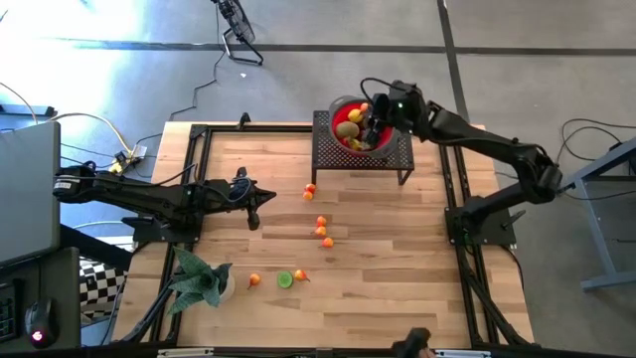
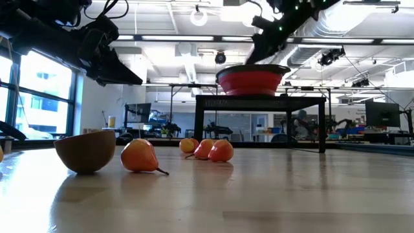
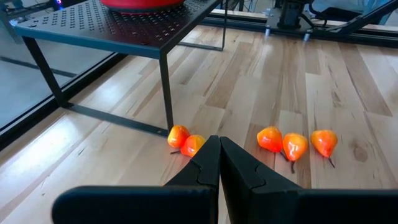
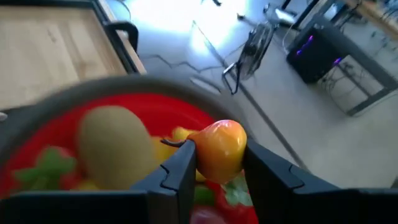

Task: Pick & Place Fruit
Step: Put the pear into the strainer on the shelf

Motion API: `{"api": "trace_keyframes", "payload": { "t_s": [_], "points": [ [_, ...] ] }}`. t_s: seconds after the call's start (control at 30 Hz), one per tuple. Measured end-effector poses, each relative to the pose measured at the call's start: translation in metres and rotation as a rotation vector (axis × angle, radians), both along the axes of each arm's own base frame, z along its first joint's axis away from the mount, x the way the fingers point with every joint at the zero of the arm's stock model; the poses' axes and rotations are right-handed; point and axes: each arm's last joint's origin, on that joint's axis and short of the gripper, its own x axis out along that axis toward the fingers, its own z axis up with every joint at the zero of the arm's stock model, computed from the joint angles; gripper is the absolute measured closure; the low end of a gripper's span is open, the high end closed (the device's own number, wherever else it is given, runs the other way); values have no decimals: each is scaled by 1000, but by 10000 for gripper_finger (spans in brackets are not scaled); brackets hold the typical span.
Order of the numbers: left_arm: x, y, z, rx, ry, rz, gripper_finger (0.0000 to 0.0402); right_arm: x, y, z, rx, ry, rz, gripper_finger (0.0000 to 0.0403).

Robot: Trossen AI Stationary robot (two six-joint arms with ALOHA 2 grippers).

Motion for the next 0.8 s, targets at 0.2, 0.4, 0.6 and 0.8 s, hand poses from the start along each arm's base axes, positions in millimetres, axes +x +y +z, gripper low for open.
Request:
{"api": "trace_keyframes", "payload": {
  "t_s": [0.2, 0.4, 0.6, 0.8],
  "points": [
    [0, 0, 0, 0, -2, 0, 396, 4, -19, -20, 40, 65, 10, 291],
    [0, 0, 0, 0, -3, -1, 396, 6, -26, -29, 29, 113, 8, 290],
    [0, 0, 0, -2, -3, -5, 396, 6, -26, -28, -8, 141, 34, 276],
    [0, 0, 0, -2, -3, -5, 396, 7, -26, -26, -61, 165, -4, 238]
  ]
}}
